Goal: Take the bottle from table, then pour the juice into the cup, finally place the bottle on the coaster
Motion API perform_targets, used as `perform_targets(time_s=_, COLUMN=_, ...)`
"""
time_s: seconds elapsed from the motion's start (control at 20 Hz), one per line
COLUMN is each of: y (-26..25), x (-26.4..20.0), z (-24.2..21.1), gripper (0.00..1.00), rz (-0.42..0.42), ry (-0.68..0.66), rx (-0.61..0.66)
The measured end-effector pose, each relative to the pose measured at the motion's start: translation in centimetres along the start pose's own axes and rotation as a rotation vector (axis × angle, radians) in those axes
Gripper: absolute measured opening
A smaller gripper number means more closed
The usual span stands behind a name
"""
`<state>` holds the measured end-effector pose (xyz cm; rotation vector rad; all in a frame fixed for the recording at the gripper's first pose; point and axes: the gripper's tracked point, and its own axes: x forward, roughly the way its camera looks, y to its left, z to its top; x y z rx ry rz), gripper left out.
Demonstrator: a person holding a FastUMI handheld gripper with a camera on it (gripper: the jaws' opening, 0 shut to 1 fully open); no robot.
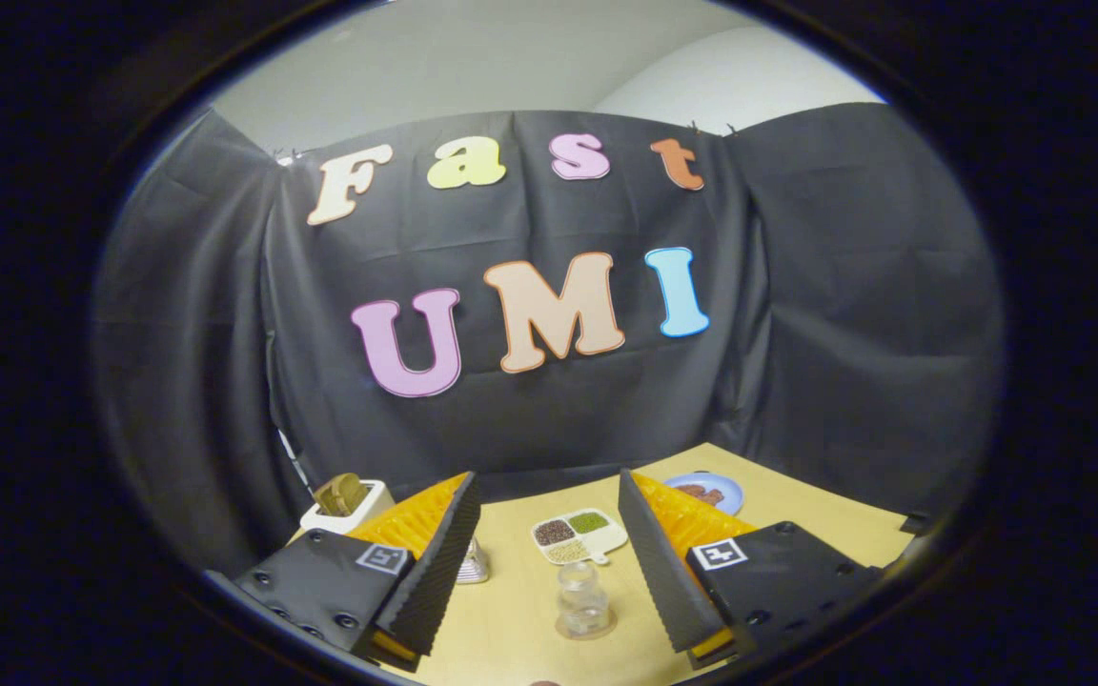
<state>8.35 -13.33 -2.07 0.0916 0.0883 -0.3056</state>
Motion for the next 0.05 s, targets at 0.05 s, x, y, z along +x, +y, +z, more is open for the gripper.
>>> perform_targets(time_s=0.05, y=-0.18, x=-0.38, z=0.26, gripper=0.91, rz=0.007, ry=-0.004, rx=0.006)
